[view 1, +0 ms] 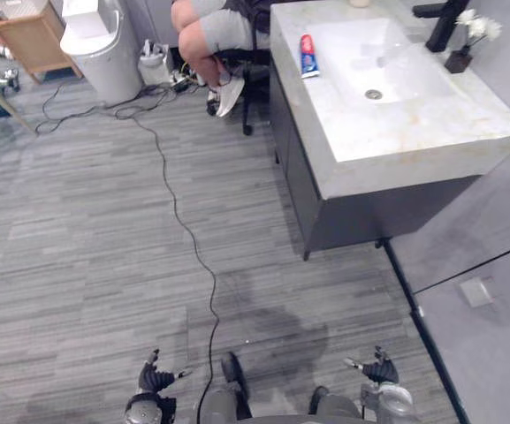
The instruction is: Organize washtable
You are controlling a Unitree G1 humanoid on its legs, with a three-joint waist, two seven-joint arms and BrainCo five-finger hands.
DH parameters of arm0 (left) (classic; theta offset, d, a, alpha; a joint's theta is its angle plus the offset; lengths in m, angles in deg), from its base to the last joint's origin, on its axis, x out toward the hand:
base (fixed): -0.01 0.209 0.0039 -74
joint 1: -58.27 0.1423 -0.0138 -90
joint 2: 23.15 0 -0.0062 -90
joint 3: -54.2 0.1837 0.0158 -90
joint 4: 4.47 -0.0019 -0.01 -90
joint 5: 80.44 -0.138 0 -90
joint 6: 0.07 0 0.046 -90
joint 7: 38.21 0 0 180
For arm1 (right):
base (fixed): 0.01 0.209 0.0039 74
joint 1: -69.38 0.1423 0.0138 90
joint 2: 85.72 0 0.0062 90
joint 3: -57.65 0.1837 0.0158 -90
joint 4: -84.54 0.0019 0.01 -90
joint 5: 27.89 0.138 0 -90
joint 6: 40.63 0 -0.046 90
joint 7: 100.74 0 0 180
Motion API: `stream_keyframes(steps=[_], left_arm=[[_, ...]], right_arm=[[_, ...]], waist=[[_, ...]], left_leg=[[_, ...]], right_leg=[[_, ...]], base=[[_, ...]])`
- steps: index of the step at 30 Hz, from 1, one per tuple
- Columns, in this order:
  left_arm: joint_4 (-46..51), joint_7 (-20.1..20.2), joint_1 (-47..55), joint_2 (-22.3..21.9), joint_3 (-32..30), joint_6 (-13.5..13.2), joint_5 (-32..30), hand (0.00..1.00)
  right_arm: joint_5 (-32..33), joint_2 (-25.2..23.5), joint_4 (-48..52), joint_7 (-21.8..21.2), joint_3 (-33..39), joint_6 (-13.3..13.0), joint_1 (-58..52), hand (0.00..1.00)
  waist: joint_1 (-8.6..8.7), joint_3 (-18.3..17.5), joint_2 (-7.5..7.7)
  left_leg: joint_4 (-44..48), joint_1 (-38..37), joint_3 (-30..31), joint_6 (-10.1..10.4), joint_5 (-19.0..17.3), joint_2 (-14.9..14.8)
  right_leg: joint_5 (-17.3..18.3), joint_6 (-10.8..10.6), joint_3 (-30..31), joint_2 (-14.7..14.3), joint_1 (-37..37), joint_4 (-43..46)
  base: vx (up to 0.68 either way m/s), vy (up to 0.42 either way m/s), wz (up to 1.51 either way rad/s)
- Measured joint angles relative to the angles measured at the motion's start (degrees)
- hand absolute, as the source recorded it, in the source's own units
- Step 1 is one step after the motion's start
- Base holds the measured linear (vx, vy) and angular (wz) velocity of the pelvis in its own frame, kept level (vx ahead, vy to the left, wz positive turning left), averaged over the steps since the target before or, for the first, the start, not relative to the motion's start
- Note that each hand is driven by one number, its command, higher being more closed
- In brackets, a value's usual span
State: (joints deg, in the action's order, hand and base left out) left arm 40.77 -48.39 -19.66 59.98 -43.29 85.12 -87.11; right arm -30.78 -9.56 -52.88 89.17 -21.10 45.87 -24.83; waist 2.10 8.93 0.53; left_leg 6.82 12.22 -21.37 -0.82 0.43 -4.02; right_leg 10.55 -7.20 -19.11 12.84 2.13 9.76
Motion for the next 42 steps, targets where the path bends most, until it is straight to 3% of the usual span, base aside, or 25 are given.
stream_keyframes(steps=[4, 5, 6, 8, 10, 11, 12, 14, 16, 17, 18, 19, 20, 22, 23, 26, 28, 31, 33, 35, 36, 37, 38, 40, 42], left_arm=[[0.13, -0.21, 1.05, -1.63, -1.73, 0.03, 0.38, 0.0], [0.87, -0.29, 1.4, -1.68, -1.68, 0.05, 0.72, 0.0], [1.65, -0.41, 1.25, -2.17, -1.56, 0.06, 1.06, 0.0], [1.97, -0.53, -0.41, -1.94, -1.49, 0.19, 1.42, 0.0], [1.99, -1.1, -1.67, -1.03, -1.28, 0.34, 1.51, 0.0], [1.98, -1.1, -2.15, -0.87, -0.9, 0.44, 1.51, 0.0], [1.6, -1.08, -3.48, -0.42, -0.11, 0.44, 1.5, 0.0], [1.43, -0.99, -5.67, -0.22, 1.96, 0.2, 1.48, 0.0], [1.73, -0.94, -5.46, -0.34, 3.36, -0.18, 1.4, 0.0], [1.84, -0.91, -4.3, -0.75, 3.34, -0.1, 1.37, 0.0], [2.54, -0.9, -3.9, -2.41, 3.16, 0.12, 1.38, 0.0], [3.09, -0.89, -3.26, -3.0, 2.98, 0.14, 1.38, 0.0], [4.75, -0.85, -1.68, -3.96, 2.27, 0.16, 1.41, 0.0], [5.93, -0.88, -0.99, -4.44, 2.16, 0.62, 1.54, 0.0], [6.97, -0.87, -1.02, -4.74, 2.36, 0.59, 1.6, 0.0], [9.43, -0.15, -1.0, -5.76, 2.41, -0.11, 1.69, 0.0], [9.46, 0.17, -0.92, -6.2, 2.46, -0.09, 1.69, 0.0], [9.49, 0.18, -0.75, -6.44, 3.41, -0.11, 2.13, 0.0], [9.37, 0.17, 1.68, -7.27, 3.33, -0.11, 2.27, 0.0], [9.37, 0.18, 1.66, -6.55, 2.85, 0.04, 2.52, 0.0], [9.99, 0.14, 1.3, -5.7, 2.73, 0.0, 2.63, 0.0], [10.31, 0.12, 1.32, -5.21, 2.65, 0.01, 2.64, 0.0], [10.46, 0.11, 1.33, -4.59, 2.32, 0.12, 2.72, 0.0], [10.45, 0.01, 0.44, -4.2, 2.31, 0.23, 3.36, 0.0], [8.88, 0.05, -2.21, -2.38, 2.43, 0.22, 3.74, 0.0]], right_arm=[[-0.05, 0.15, 1.61, -0.09, -0.56, 0.24, -0.51, 0.0], [-0.04, 0.13, 2.13, -0.14, -0.84, 0.28, -1.55, 0.0], [-0.02, 0.4, 3.19, -0.17, -1.24, 0.33, -1.81, 0.0], [-0.02, 0.42, 3.81, -0.26, -2.51, 0.26, -2.14, 0.0], [0.05, 0.22, 4.69, -0.45, -3.38, 0.06, -2.83, 0.0], [-0.04, 0.3, 5.57, -0.64, -3.42, 0.03, -3.09, 0.0], [-0.05, 1.34, 7.23, -1.08, -4.37, -0.46, -3.89, 0.0], [-0.07, 2.57, 7.99, -1.24, -4.56, -0.46, -6.1, 0.0], [-0.07, 2.69, 8.52, -1.24, -4.68, -0.2, -8.82, 0.0], [-0.06, 2.58, 8.61, -1.4, -5.52, 0.16, -11.17, 0.0], [-0.11, 2.78, 9.33, -1.44, -5.56, 0.32, -11.18, 0.0], [-0.27, 2.67, 10.64, -1.25, -5.37, 0.33, -11.36, 0.0], [-0.59, 3.34, 12.52, -1.29, -5.56, 0.54, -10.65, 0.0], [-0.53, 2.63, 13.06, -1.14, -5.61, 0.63, -9.08, 0.0], [-0.44, 2.38, 13.13, -0.95, -5.61, 0.65, -8.43, 0.0], [0.03, 1.35, 14.77, -0.48, -5.51, 0.66, -7.3, 0.0], [0.01, 0.73, 15.5, -0.05, -5.44, 0.72, -7.18, 0.0], [0.01, 0.68, 15.72, -0.04, -5.17, 1.05, -7.47, 0.0], [-0.16, 1.57, 15.19, -0.05, -4.99, 1.62, -8.5, 0.0], [-0.23, 0.41, 14.88, -0.12, -5.09, 1.96, -9.76, 0.0], [-0.22, -0.55, 14.89, -0.11, -5.11, 2.11, -9.86, 0.0], [-0.21, -0.98, 14.89, -0.12, -5.1, 2.12, -10.01, 0.0], [-0.2, -1.6, 14.86, -0.16, -5.03, 2.14, -9.91, 0.0], [-0.21, -1.73, 14.8, -0.17, -4.93, 2.02, -8.85, 0.0], [-0.23, -1.58, 13.11, -0.12, -4.76, 1.13, -5.83, 0.0]], waist=[[-0.18, 0.15, 0.21], [0.08, 0.41, 1.11], [0.53, 0.85, 0.9], [1.38, 2.41, -0.31], [2.08, 3.73, -0.56], [2.43, 3.77, -0.51], [3.71, 4.44, -0.67], [4.95, 4.45, -0.07], [5.57, 3.81, 1.0], [7.01, 2.95, 2.61], [6.52, 3.22, -0.33], [6.47, 3.21, -1.35], [5.95, 3.93, -2.24], [4.74, 4.09, -2.47], [4.38, 4.08, -1.89], [2.0, 4.13, -0.76], [1.62, 4.34, -0.17], [0.2, 4.24, -0.11], [-0.35, 2.51, -1.68], [0.17, 0.87, 1.78], [-0.47, 0.38, 3.25], [-0.38, 0.43, 3.7], [-0.47, 0.38, 3.86], [-1.62, 0.63, 3.24], [-1.07, 0.54, 1.82]], left_leg=[[16.28, 6.17, 0.23, -1.56, -12.37, 0.3], [18.42, 6.31, 0.44, -2.52, -15.41, 1.45], [19.12, 5.98, 1.4, -3.63, -16.94, 2.15], [18.31, 3.24, 3.3, -4.21, -18.14, 1.61], [13.68, -3.41, 4.91, -4.09, -18.64, 2.24], [12.36, -5.39, 5.3, -3.93, -18.93, 2.32], [9.07, -10.66, 6.91, -3.64, -19.01, 3.06], [4.84, -16.83, 10.24, -2.62, -19.21, 4.97], [4.87, -20.94, 12.8, 0.39, -20.95, 6.64], [10.05, -21.83, 13.56, 2.89, -22.38, 7.18], [21.61, -18.1, 12.07, 4.66, -22.07, 4.08], [29.0, -15.31, 11.46, 6.45, -20.09, 2.36], [42.53, -10.02, 10.06, 6.29, -14.72, -0.95], [51.73, -5.75, 8.57, 4.44, -16.14, -5.05], [51.75, -4.44, 8.23, 3.61, -16.64, -5.6], [43.37, 0.87, 7.24, 1.35, -18.05, -5.72], [36.28, 4.65, 9.6, 1.6, -18.21, -4.45], [23.86, 7.34, 14.97, 4.82, -16.13, -3.47], [21.81, 6.81, 15.3, 6.12, -11.8, -5.33], [23.71, 5.34, 9.3, 4.96, -15.68, -4.7], [23.94, 3.76, 5.79, 4.7, -16.36, -5.1], [24.12, 2.73, 4.4, 3.6, -16.39, -5.29], [24.32, 0.37, 0.86, -0.55, -15.54, -5.98], [20.93, -5.84, -3.17, -0.38, -16.04, -7.0], [13.63, -11.4, -7.63, -0.07, -16.26, -6.84]], right_leg=[[4.16, -4.2, 4.52, 1.97, 0.38, 2.54], [5.49, -2.19, 8.7, 2.53, 1.41, 7.57], [5.21, -0.63, 11.5, 3.09, 4.87, 14.92], [7.89, 0.65, 16.39, -0.96, 10.99, 25.12], [9.67, 1.66, 16.24, -6.83, 14.85, 26.14], [9.66, 1.76, 15.9, -8.34, 16.42, 26.08], [8.66, 3.1, 13.68, -11.44, 20.21, 24.47], [4.79, 4.72, 12.32, -11.84, 24.45, 20.14], [-2.32, 7.84, 12.81, -11.29, 27.31, 17.73], [-9.17, 11.53, 12.55, -9.79, 27.19, 20.34], [-6.12, 12.36, 10.79, -10.38, 26.53, 23.94], [-4.46, 12.86, 10.63, -10.95, 25.33, 23.53], [-1.49, 13.09, 11.89, -12.83, 22.27, 22.46], [0.13, 14.17, 14.22, -15.15, 16.63, 19.9], [0.6, 14.35, 16.1, -15.5, 13.5, 18.07], [1.39, 13.43, 23.9, -15.19, 4.06, 11.06], [2.35, 12.44, 28.29, -14.21, 0.67, 8.88], [5.41, 8.95, 35.32, -12.94, -1.95, 8.1], [11.6, 6.02, 42.42, -13.56, -2.37, 11.78], [11.5, 4.11, 43.73, -10.71, -0.47, 14.72], [10.03, 2.38, 43.15, -9.82, 1.22, 16.89], [9.22, 1.23, 42.15, -9.38, 2.06, 17.88], [8.86, -0.29, 37.63, -8.11, 3.88, 20.02], [9.34, 0.5, 25.82, -6.81, 6.98, 22.89], [9.72, 1.68, 12.14, -7.69, 13.77, 25.36]], base=[[0.22, 0.225, 0.0], [0.33, 0.195, 0.13], [0.41, 0.249, 0.17], [0.37, 0.207, 0.25], [0.39, 0.109, 0.32], [0.6, 0.108, 0.56], [0.55, 0.076, 0.67], [0.69, 0.056, 1.19], [0.69, -0.002, 1.3], [0.69, -0.069, 0.86], [0.69, -0.066, 0.64], [0.72, -0.043, -0.21], [0.59, -0.027, -0.42], [0.75, -0.027, -0.74], [0.76, 0.006, -0.76], [0.61, 0.095, -1.14], [0.46, 0.196, -1.17], [0.4, 0.302, -1.38], [0.47, 0.479, -1.87], [0.44, 0.426, -1.37], [0.41, 0.402, -1.36], [0.37, 0.366, -1.56], [0.32, 0.299, -1.67], [0.28, 0.255, -1.85], [0.24, 0.225, -1.58]])
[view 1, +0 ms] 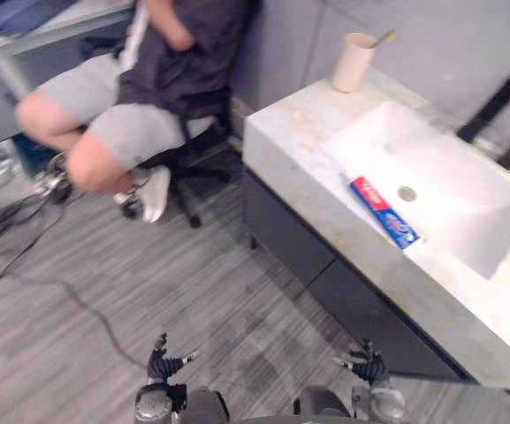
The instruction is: Organize washtable
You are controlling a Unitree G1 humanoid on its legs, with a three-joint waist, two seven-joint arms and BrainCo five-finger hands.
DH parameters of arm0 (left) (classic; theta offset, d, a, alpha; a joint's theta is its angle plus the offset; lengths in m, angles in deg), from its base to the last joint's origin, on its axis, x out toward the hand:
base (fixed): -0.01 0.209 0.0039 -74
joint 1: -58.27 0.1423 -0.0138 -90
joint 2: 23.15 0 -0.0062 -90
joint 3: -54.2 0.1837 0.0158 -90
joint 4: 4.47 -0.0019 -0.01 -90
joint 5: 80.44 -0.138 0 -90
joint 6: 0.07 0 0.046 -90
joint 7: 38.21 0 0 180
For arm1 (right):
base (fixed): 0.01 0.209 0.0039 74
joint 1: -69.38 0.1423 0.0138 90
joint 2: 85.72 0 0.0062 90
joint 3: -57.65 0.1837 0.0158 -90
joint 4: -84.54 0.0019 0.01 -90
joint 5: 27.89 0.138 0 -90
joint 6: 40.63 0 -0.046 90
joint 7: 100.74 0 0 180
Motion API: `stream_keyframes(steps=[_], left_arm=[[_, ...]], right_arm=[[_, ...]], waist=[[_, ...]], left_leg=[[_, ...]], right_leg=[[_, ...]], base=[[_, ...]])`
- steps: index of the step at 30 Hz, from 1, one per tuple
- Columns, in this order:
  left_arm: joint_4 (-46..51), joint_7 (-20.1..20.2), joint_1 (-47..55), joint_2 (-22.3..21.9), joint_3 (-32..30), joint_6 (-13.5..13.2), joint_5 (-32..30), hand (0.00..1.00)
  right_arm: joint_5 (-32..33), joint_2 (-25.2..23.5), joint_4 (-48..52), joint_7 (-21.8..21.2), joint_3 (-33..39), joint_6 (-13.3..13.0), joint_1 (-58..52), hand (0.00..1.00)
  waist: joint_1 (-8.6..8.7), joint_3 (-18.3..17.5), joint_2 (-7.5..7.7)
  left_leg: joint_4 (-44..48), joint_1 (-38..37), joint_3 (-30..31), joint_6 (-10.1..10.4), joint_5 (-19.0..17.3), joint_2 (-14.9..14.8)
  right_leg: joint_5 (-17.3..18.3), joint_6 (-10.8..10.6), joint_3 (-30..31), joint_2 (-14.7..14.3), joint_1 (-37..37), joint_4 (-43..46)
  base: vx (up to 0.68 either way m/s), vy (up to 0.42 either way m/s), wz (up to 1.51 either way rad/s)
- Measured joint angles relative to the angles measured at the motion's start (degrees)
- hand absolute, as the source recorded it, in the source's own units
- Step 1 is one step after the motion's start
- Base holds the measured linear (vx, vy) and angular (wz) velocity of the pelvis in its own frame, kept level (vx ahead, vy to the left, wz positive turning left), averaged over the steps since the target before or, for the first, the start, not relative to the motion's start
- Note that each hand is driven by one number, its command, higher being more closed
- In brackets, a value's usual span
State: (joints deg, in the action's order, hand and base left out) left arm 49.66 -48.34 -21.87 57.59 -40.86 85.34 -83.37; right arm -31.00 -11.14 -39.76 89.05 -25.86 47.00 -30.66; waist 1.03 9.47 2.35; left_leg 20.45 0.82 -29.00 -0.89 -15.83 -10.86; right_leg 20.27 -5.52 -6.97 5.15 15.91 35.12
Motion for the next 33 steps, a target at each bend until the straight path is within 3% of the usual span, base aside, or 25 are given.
stream_keyframes(steps=[1, 2, 3, 4, 5, 6, 7, 8, 10, 12, 14, 17, 19, 20, 21, 24, 25, 28, 32, 33], left_arm=[[-1.62, 0.01, -1.5, 0.73, 0.0, -0.01, 0.01, 0.0], [-4.92, 0.0, -4.55, 1.91, 0.06, 0.23, 0.02, 0.0], [-6.12, 0.02, -5.68, 2.39, 0.1, 0.4, 0.01, 0.0], [-7.31, 0.06, -6.88, 2.91, -0.17, 0.42, 0.0, 0.0], [-7.25, 0.07, -7.03, 2.7, -1.03, 0.42, -0.03, 0.0], [-7.15, 0.09, -6.89, 2.52, -1.23, 0.41, -0.04, 0.0], [-6.68, 0.15, -6.3, 1.1, -1.94, 0.46, -0.13, 0.0], [-6.39, 0.28, -6.01, 1.01, -1.87, 0.43, -0.15, 0.0], [-5.43, 0.67, -5.8, 0.18, -1.91, 0.46, -0.37, 0.0], [-3.83, 1.38, -5.44, -1.08, -1.91, 0.41, -0.42, 0.0], [-2.53, 1.38, -4.4, -1.13, -1.97, 0.26, -0.4, 0.0], [-2.43, 1.38, -4.39, -1.53, -2.09, 0.32, -0.39, 0.0], [-2.44, 1.33, -4.68, -2.62, -2.11, 0.3, 0.0, 0.0], [-2.44, 1.3, -4.77, -3.31, -2.12, 0.28, 0.02, 0.0], [-3.54, 1.01, -4.43, -3.71, -2.75, 1.16, 0.07, 0.0], [-3.53, 1.18, -2.72, -2.98, -3.32, 1.41, 0.06, 0.0], [-7.43, 1.22, -3.67, -3.19, -1.76, 0.32, 0.07, 0.0], [-7.56, 1.19, -3.79, -3.27, -1.87, 0.37, 0.07, 0.0], [-7.5, 1.32, -3.42, -4.41, -1.8, 0.36, 0.07, 0.0], [-7.5, 1.35, -3.24, -4.46, -1.78, 0.36, 0.08, 0.0]], right_arm=[[-0.01, 0.4, -1.84, -0.03, -0.01, -0.18, 1.42, 0.0], [-0.01, 1.26, -5.25, -0.04, 0.29, 0.18, 3.54, 0.0], [-0.05, 1.56, -5.96, 0.01, 0.6, 0.22, 3.74, 0.0], [-0.28, 1.98, -6.48, 0.03, 0.99, 0.33, 2.84, 0.0], [-0.4, 2.12, -6.34, 0.01, 2.19, 0.35, 1.23, 0.0], [-0.4, 2.11, -5.99, 0.03, 2.7, 0.42, -0.24, 0.0], [-0.37, 3.07, -5.29, 0.06, 3.17, 0.9, -1.61, 0.0], [-0.31, 3.04, -5.11, 0.08, 3.16, 0.92, -1.55, 0.0], [0.38, 2.89, -4.58, 0.1, 3.44, 0.72, -0.53, 0.0], [0.93, 2.62, -4.11, 0.16, 4.89, 0.45, -0.3, 0.0], [1.6, 2.38, -4.3, 0.23, 5.96, 0.82, -0.44, 0.0], [2.66, 2.25, -4.24, 0.39, 7.49, 0.84, -0.13, 0.0], [2.69, 2.04, -4.6, 0.95, 9.54, 0.92, 0.21, 0.0], [2.69, 2.24, -4.7, 1.48, 9.75, 1.0, 0.24, 0.0], [2.73, 1.91, -5.18, 1.56, 10.67, 1.33, 0.54, 0.0], [2.9, 0.3, -5.27, 1.54, 10.99, 1.45, 0.72, 0.0], [5.4, 2.09, -13.85, 1.32, 15.08, 1.51, 3.44, 0.0], [5.4, 2.22, -13.81, 1.32, 15.11, 1.56, 3.4, 0.0], [5.84, 2.18, -13.54, 1.24, 15.58, 1.54, 1.53, 0.0], [6.05, 2.16, -13.53, 1.18, 15.66, 1.55, 0.67, 0.0]], waist=[[0.28, 0.3, -0.47], [1.42, 0.96, -1.57], [1.73, 1.31, -2.12], [2.07, 1.51, -2.35], [2.08, 1.44, -2.23], [2.3, 1.14, -1.32], [2.7, 2.98, -3.49], [2.69, 3.03, -3.56], [2.6, 3.06, -3.18], [0.81, 3.02, -2.83], [0.91, 2.94, -2.69], [0.82, 2.71, -2.03], [0.2, 2.39, -1.94], [0.1, 2.13, -2.39], [-0.35, 1.41, -2.03], [-0.25, -0.13, 0.24], [-1.93, -3.03, -2.81], [-1.88, -2.86, -1.82], [-1.77, -3.33, -2.54], [-1.81, -3.17, -1.93]], left_leg=[[-1.34, -0.95, -0.72, 0.01, 0.02, 0.05], [-3.35, -2.73, -1.23, 0.23, 0.18, 0.12], [-4.25, -3.77, -1.3, 0.42, 0.29, 0.25], [-4.92, -5.78, -1.3, 0.86, 0.44, 1.01], [-3.09, -7.94, -1.37, 3.27, -0.49, 1.69], [0.23, -8.78, -1.57, 4.78, -1.38, 2.2], [17.73, -7.16, -0.85, 5.25, -0.73, -2.07], [21.17, -5.67, -0.17, 4.67, -0.25, -3.43], [34.08, 1.22, 4.11, 3.39, -1.08, -6.26], [32.64, 4.64, 8.95, 3.34, -1.12, -6.87], [28.31, 6.86, 12.76, 2.85, -1.41, -6.97], [18.08, 11.08, 20.81, 3.11, -1.39, -3.93], [9.85, 11.29, 25.03, 5.17, -0.63, -1.71], [5.58, 11.26, 25.91, 5.86, 0.85, -1.18], [4.69, 10.52, 24.88, 7.8, 2.9, -0.85], [5.03, 9.31, 20.31, 5.32, 1.44, 2.27], [-18.42, -0.04, 20.37, 3.55, 13.76, 6.42], [-20.85, 0.32, 20.1, 3.84, 15.72, 7.95], [-25.69, -1.87, 21.04, 4.38, 18.64, 7.79], [-25.72, -2.45, 21.14, 4.39, 18.64, 7.69]], right_leg=[[-0.17, 0.88, -3.1, -0.5, 1.6, -0.31], [-1.47, 4.86, -9.59, -2.26, 4.29, -1.31], [-2.32, 6.81, -11.58, -3.41, 5.3, -2.16], [-4.33, 9.7, -12.41, -6.33, 6.37, -5.77], [-7.72, 11.57, -13.21, -8.18, 5.32, -11.53], [-10.99, 11.94, -13.65, -8.59, 3.73, -13.92], [-11.72, 17.22, -12.69, -9.97, -0.41, -12.74], [-11.23, 17.32, -11.87, -10.02, -1.2, -13.03], [-10.25, 16.95, -8.36, -10.11, -4.44, -14.28], [-9.78, 16.09, -3.28, -9.98, -8.98, -16.63], [-8.67, 14.46, 0.16, -9.78, -11.24, -17.36], [-7.27, 12.12, 6.18, -8.76, -12.44, -17.2], [-6.14, 10.05, 9.76, -8.01, -12.92, -16.5], [-4.89, 7.88, 11.79, -7.95, -12.95, -15.23], [-3.34, 5.42, 14.29, -7.26, -12.79, -13.57], [-3.68, 2.17, 17.06, -3.27, -12.63, -14.24], [-14.8, 1.69, 15.51, -0.87, -13.95, -25.39], [-11.81, 0.36, 15.15, 0.64, -12.89, -26.38], [-11.45, 0.43, 13.67, -0.17, -12.85, -25.24], [-11.43, 0.42, 13.1, -0.17, -13.38, -25.21]], base=[[0.3, 0.218, -1.14], [0.21, 0.131, -0.69], [0.3, 0.15, -0.68], [0.41, 0.082, -0.47], [0.52, 0.085, -0.38], [0.65, 0.078, -0.39], [0.46, 0.066, -0.33], [0.42, 0.064, -0.56], [0.32, 0.031, -0.73], [0.42, 0.095, -1.05], [0.36, 0.194, -1.01], [0.28, 0.276, -0.94], [0.24, 0.34, -0.98], [0.24, 0.406, -0.98], [0.24, 0.413, -0.95], [0.23, 0.414, -0.53], [-0.03, 0.169, -0.18], [-0.18, -0.064, -0.02], [-0.17, -0.069, 0.16], [-0.13, -0.042, 0.22]])
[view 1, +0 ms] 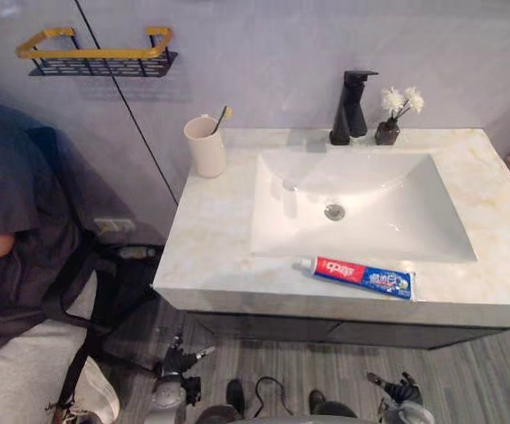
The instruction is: Organize washtable
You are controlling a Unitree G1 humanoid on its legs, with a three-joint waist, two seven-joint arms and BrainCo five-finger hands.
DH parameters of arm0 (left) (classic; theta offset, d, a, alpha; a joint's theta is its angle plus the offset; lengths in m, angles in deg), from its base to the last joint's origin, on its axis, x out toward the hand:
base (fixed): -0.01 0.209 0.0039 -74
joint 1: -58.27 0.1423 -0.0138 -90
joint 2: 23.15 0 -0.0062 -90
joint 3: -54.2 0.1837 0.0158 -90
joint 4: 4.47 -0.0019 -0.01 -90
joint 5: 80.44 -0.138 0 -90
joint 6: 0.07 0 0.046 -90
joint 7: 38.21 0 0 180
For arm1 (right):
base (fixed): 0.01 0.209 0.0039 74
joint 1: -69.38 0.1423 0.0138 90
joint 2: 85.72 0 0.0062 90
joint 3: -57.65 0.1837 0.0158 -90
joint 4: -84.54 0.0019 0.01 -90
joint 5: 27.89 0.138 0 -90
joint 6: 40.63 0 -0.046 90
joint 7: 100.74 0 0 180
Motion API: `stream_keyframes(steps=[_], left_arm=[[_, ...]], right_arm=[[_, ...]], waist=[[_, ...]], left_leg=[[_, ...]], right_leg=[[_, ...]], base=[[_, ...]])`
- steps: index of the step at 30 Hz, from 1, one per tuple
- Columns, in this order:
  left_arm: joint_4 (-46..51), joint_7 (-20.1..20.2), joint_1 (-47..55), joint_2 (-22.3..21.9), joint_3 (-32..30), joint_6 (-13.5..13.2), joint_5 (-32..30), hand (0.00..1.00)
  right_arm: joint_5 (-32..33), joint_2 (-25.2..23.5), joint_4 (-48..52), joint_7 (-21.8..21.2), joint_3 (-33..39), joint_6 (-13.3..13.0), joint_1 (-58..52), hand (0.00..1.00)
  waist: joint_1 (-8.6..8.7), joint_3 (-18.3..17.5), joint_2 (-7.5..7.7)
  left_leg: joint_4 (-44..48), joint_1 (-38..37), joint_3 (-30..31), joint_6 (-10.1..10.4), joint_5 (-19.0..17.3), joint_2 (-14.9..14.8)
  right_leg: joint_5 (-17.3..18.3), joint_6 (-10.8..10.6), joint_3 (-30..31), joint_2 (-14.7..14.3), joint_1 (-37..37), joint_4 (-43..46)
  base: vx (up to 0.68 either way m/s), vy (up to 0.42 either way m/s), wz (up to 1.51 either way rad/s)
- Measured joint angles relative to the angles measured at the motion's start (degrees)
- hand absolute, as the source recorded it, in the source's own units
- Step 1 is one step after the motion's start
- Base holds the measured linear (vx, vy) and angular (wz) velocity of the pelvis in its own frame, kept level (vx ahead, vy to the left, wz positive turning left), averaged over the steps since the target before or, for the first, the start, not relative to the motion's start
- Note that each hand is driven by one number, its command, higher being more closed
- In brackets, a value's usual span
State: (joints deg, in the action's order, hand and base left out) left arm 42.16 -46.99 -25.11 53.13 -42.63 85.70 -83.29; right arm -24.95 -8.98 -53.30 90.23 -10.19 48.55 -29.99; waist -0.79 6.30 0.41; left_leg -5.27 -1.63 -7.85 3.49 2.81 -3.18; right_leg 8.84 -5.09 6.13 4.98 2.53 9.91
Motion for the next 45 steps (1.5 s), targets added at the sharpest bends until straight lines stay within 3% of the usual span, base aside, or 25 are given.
stream_keyframes(steps=[4, 8, 15, 18, 20, 25, 28, 31, 37, 40, 45], left_arm=[[0.03, 0.53, 1.61, -0.51, 0.09, 0.24, 0.01, 0.0], [0.05, 1.42, 2.96, 0.28, -0.17, 0.6, 0.08, 0.0], [4.51, 2.05, 3.47, 9.59, -7.47, 1.27, 0.02, 0.0], [14.53, 0.54, 3.63, 13.57, -11.87, 1.36, -0.08, 0.0], [26.9, -1.49, 3.66, 15.58, -14.09, 1.34, -0.22, 0.0], [50.75, -3.96, 3.28, 18.71, -14.51, 0.74, -3.37, 0.0], [63.1, -5.64, 0.26, 21.77, -11.97, -1.46, -8.59, 0.0], [71.89, -6.49, -6.19, 24.74, -1.2, -3.81, -14.94, 0.0], [73.99, -2.96, -18.49, 27.63, 25.59, -7.78, -22.68, 0.0], [66.48, 1.32, -26.29, 27.36, 39.12, -10.58, -22.64, 0.0], [53.42, 5.48, -30.71, 24.42, 48.53, -9.89, -22.66, 0.0]], right_arm=[[1.44, -0.01, 1.81, -0.12, 1.4, -0.05, -1.71, 0.0], [1.63, 0.15, 4.85, -1.2, 2.8, -0.16, -3.05, 0.0], [0.71, 3.88, 11.29, -1.32, 4.07, -1.2, -3.42, 0.0], [-0.31, 5.52, 13.49, -1.58, 5.31, -1.43, -4.06, 0.0], [-0.34, 5.87, 14.37, -2.4, 6.37, -1.66, -5.93, 0.0], [-0.73, 6.25, 16.32, -3.54, 6.58, -1.67, -7.65, 0.0], [-0.73, 6.19, 17.71, -3.71, 6.52, -1.67, -8.98, 0.0], [-0.73, 6.18, 17.73, -3.94, 6.24, -1.67, -9.09, 0.0], [-0.66, 6.16, 17.74, -5.77, 5.56, -2.09, -9.31, 0.0], [-0.41, 6.12, 16.91, -6.1, 3.53, -2.65, -8.94, 0.0], [-0.18, 5.34, 12.76, -6.05, 3.0, -2.72, -7.88, 0.0]], waist=[[-0.03, -0.36, 0.06], [-0.08, -0.19, 1.03], [-0.11, -0.44, 0.99], [-0.35, -0.55, 0.88], [-0.37, -0.59, 0.92], [-0.1, -0.93, -0.03], [-0.09, -1.04, -0.47], [-0.07, -1.08, -0.5], [0.39, -2.46, -0.57], [1.86, -3.0, -1.12], [3.26, -3.15, -1.16]], left_leg=[[0.36, -2.53, 0.16, 0.01, -0.02, -0.11], [1.8, -5.34, 0.14, -0.16, -0.48, 0.51], [6.71, -5.03, 1.27, 0.44, -3.47, -0.29], [8.53, -3.95, 2.22, 1.01, -4.24, -0.75], [9.8, -3.31, 3.19, 1.03, -4.5, -0.85], [12.71, -3.03, 3.82, 0.73, -6.63, -1.02], [14.12, -2.68, 4.12, 0.46, -7.55, -0.84], [14.21, -2.58, 4.18, 0.34, -7.62, -0.63], [13.69, -2.17, 4.12, 0.16, -7.68, -0.61], [12.22, -2.21, 3.73, 1.0, -6.72, -0.65], [10.78, -2.4, 2.53, 1.09, -5.4, -0.82]], right_leg=[[0.54, -0.18, -0.99, 0.24, -3.16, 0.27], [2.58, -0.36, -1.8, 1.24, -5.82, 2.9], [4.95, 0.37, -3.57, 1.18, -7.43, 4.71], [5.53, 0.5, -4.83, 1.13, -7.48, 5.28], [5.88, 1.02, -5.97, 1.14, -7.65, 5.84], [5.9, 1.07, -6.9, 1.18, -8.8, 5.77], [5.92, 1.05, -7.37, 1.41, -9.34, 5.76], [5.96, 1.02, -7.63, 1.71, -9.33, 5.96], [6.25, 1.07, -7.44, 1.74, -8.25, 6.75], [6.4, 1.04, -7.07, 1.69, -7.1, 7.32], [6.37, 1.07, -5.51, 1.25, -5.27, 8.13]], base=[[-0.03, -0.024, 0.12], [0.03, -0.003, 0.11], [0.03, -0.043, 0.08], [0.07, -0.05, 0.18], [0.08, -0.048, 0.2], [0.06, -0.009, 0.01], [0.0, 0.023, 0.05], [-0.05, 0.025, 0.05], [-0.05, 0.005, -0.02], [-0.01, -0.005, -0.05], [0.02, -0.014, -0.15]])
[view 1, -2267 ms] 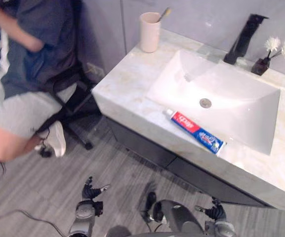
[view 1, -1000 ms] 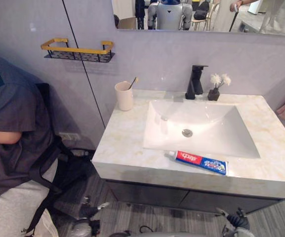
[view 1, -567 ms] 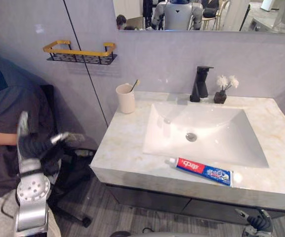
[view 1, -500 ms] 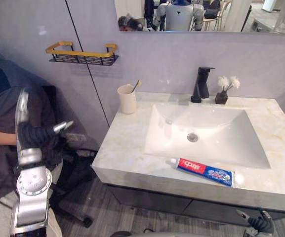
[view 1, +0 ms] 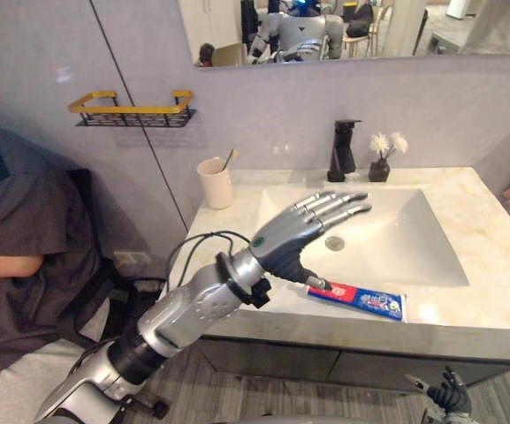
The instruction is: Organize washtable
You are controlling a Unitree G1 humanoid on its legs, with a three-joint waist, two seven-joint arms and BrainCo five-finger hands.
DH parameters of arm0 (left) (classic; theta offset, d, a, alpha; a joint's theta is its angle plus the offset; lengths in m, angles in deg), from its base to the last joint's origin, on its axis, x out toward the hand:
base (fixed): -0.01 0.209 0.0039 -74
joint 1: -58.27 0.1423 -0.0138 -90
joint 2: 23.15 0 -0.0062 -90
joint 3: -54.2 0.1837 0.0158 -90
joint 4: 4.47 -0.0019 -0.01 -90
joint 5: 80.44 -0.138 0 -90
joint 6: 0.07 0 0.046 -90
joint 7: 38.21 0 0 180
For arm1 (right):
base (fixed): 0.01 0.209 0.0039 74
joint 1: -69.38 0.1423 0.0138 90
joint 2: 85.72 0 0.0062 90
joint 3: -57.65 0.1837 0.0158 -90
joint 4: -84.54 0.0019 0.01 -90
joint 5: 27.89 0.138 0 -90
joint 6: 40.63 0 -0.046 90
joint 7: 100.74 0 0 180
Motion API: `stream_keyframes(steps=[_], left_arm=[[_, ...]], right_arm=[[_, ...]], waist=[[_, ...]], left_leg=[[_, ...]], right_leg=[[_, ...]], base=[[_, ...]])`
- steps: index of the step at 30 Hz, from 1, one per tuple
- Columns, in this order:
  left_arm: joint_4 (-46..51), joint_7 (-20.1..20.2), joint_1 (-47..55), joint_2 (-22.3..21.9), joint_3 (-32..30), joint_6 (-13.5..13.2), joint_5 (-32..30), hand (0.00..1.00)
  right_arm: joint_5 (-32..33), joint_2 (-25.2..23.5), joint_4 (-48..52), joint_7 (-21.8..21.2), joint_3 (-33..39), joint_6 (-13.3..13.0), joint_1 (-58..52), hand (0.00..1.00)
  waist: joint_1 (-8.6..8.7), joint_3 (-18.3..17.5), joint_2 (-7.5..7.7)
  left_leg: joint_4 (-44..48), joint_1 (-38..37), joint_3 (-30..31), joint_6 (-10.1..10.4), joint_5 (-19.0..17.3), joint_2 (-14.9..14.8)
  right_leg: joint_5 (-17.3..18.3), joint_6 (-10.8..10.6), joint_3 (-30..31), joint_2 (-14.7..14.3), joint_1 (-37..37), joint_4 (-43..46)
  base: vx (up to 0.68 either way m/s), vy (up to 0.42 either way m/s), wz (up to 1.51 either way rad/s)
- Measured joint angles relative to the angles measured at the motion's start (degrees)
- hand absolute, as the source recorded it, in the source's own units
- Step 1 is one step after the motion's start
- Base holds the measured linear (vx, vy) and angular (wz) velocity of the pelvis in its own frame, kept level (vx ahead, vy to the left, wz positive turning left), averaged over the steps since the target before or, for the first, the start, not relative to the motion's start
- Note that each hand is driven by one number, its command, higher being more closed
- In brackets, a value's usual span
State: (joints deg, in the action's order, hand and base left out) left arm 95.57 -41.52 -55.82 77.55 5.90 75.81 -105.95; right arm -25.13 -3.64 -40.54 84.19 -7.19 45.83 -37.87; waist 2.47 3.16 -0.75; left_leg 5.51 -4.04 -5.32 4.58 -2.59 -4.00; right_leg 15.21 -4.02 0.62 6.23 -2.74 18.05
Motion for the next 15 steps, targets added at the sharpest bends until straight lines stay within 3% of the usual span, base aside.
stream_keyframes(steps=[5, 15], left_arm=[[-9.99, 3.22, -2.04, -4.62, 6.25, 0.6, -2.03, 0.0], [-21.28, 3.4, -4.42, -7.74, 7.99, 2.63, -9.17, 0.0]], right_arm=[[0.03, -1.34, -2.78, 0.06, 0.33, 0.06, -0.17, 0.0], [1.29, -3.21, -7.07, -0.03, 0.84, 0.28, -0.69, 0.0]], waist=[[1.35, 0.27, 0.41], [3.16, 0.77, 1.08]], left_leg=[[-0.93, -0.85, -1.39, 0.01, -0.01, 0.05], [-1.89, -0.99, -3.21, 0.01, -0.01, 0.05]], right_leg=[[0.02, -0.02, 1.12, 0.0, 0.22, 0.02], [0.08, -0.13, 2.86, 0.01, 1.7, 0.34]], base=[[0.04, 0.004, -0.13], [0.0, 0.008, -0.09]])
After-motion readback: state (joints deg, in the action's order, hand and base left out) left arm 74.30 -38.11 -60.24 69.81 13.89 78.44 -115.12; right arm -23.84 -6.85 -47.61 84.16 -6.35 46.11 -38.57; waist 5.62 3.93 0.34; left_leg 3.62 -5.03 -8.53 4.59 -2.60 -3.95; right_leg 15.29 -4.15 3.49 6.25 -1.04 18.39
